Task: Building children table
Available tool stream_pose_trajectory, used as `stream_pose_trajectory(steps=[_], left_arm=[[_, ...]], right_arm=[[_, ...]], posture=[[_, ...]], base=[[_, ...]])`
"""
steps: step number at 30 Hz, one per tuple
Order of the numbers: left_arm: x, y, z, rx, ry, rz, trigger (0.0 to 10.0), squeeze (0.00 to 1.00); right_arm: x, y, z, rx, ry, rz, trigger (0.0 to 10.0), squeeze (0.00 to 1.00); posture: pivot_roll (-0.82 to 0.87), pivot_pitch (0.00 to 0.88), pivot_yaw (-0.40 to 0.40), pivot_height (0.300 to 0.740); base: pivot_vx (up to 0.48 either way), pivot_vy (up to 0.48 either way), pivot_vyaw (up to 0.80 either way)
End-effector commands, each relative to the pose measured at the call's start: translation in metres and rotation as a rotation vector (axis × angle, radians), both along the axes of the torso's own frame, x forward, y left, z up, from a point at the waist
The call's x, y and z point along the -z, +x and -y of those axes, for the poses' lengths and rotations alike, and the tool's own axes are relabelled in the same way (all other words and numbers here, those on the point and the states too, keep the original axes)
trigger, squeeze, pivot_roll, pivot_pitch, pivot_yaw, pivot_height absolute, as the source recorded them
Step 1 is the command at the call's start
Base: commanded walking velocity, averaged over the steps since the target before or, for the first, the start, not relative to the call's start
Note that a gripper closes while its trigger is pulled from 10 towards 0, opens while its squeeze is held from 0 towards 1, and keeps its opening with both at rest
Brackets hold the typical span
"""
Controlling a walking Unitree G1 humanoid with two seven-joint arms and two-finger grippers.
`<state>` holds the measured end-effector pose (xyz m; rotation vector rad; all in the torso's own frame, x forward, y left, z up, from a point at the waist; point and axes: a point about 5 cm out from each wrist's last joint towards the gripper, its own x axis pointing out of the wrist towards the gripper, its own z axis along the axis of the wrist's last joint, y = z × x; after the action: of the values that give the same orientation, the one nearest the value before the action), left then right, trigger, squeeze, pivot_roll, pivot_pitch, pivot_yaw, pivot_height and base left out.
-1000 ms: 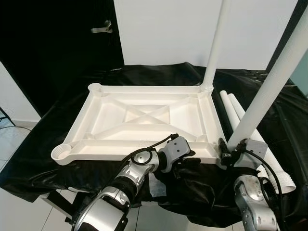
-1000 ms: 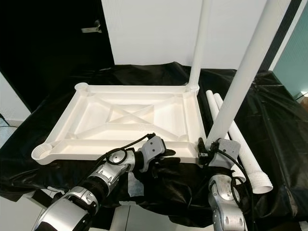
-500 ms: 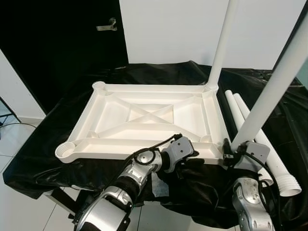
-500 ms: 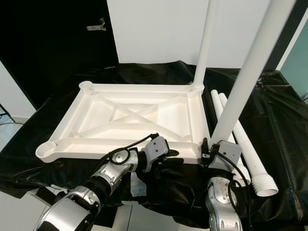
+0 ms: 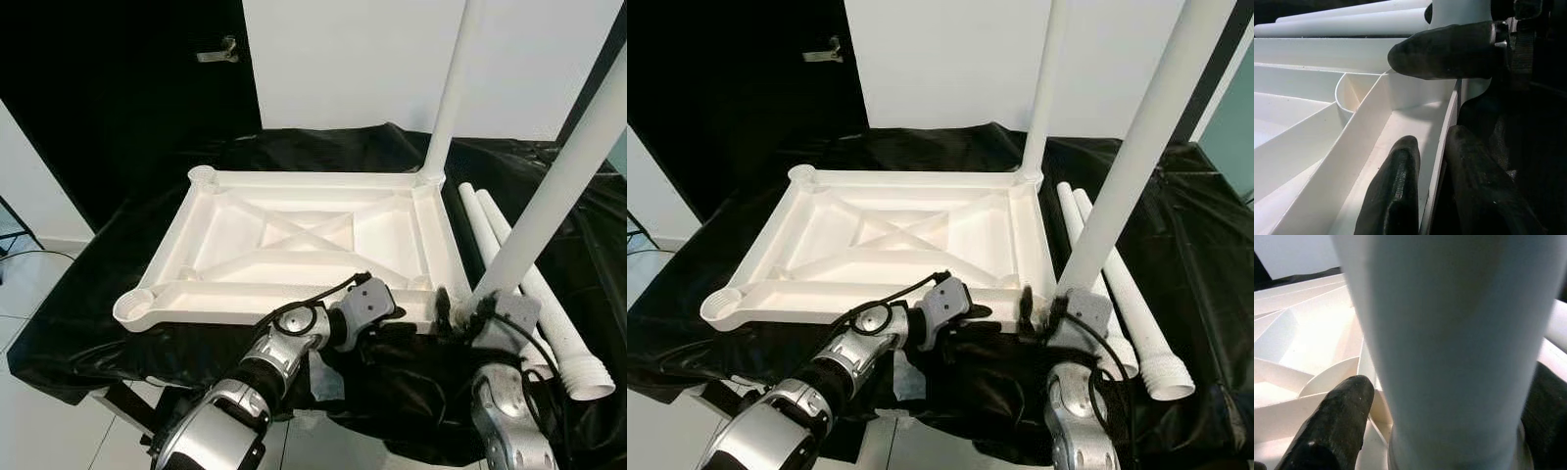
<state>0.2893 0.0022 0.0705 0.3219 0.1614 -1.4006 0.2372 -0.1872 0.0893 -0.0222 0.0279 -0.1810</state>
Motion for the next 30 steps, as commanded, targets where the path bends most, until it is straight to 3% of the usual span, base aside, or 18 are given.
stream_pose_trajectory(steps=[1,2,4,7,12,13,14,15,23,30], left_arm=[[0.046,-0.025,-0.017,0.034,0.168,-0.194,10.0,0.00],[0.046,-0.025,-0.017,0.034,0.169,-0.193,10.0,0.00],[0.046,-0.025,-0.017,0.034,0.169,-0.193,10.0,0.00],[0.046,-0.025,-0.017,0.040,0.172,-0.192,10.0,0.00],[0.045,-0.024,-0.017,0.048,0.175,-0.189,10.0,0.00],[0.044,-0.024,-0.016,0.047,0.174,-0.188,10.0,0.00],[0.044,-0.023,-0.016,0.046,0.174,-0.186,10.0,0.00],[0.044,-0.023,-0.016,0.044,0.174,-0.185,10.0,0.00],[0.045,-0.022,-0.020,0.037,0.177,-0.186,10.0,0.00],[0.045,-0.023,-0.021,0.037,0.179,-0.187,10.0,0.00]], right_arm=[[0.015,-0.004,0.007,-0.056,-0.024,-0.092,10.0,1.00],[0.015,-0.003,0.010,-0.138,-0.070,-0.109,10.0,0.00],[0.015,-0.003,0.010,-0.138,-0.070,-0.109,10.0,0.00],[0.005,0.003,0.020,-0.387,-0.286,-0.124,10.0,0.00],[-0.012,0.012,0.033,-0.471,-0.344,-0.114,10.0,0.00],[-0.013,0.012,0.032,-0.514,-0.355,-0.122,9.0,0.00],[-0.014,0.011,0.031,-0.555,-0.361,-0.129,2.0,0.00],[-0.014,0.010,0.029,-0.585,-0.363,-0.133,0.0,0.00],[-0.012,0.004,0.018,-0.657,-0.208,-0.123,0.0,0.00],[-0.003,0.001,0.008,-0.680,-0.162,-0.156,0.0,0.00]], posture=[[-0.16,0.000,0.034,0.740],[-0.17,0.000,0.037,0.740],[-0.17,0.000,0.037,0.740],[-0.18,0.000,0.047,0.740],[-0.18,0.000,0.052,0.740],[-0.17,0.000,0.051,0.740],[-0.17,0.000,0.051,0.740],[-0.17,0.000,0.051,0.740],[-0.16,0.000,0.052,0.740],[-0.16,0.000,0.055,0.740]], base=[[0.000,0.000,0.00],[0.000,0.000,0.00],[0.000,0.000,0.00],[0.000,0.000,0.00],[0.000,0.000,0.00],[0.000,0.000,0.00],[0.000,0.000,0.00],[0.000,0.000,0.00],[0.000,0.000,0.00],[0.000,0.000,0.00]])
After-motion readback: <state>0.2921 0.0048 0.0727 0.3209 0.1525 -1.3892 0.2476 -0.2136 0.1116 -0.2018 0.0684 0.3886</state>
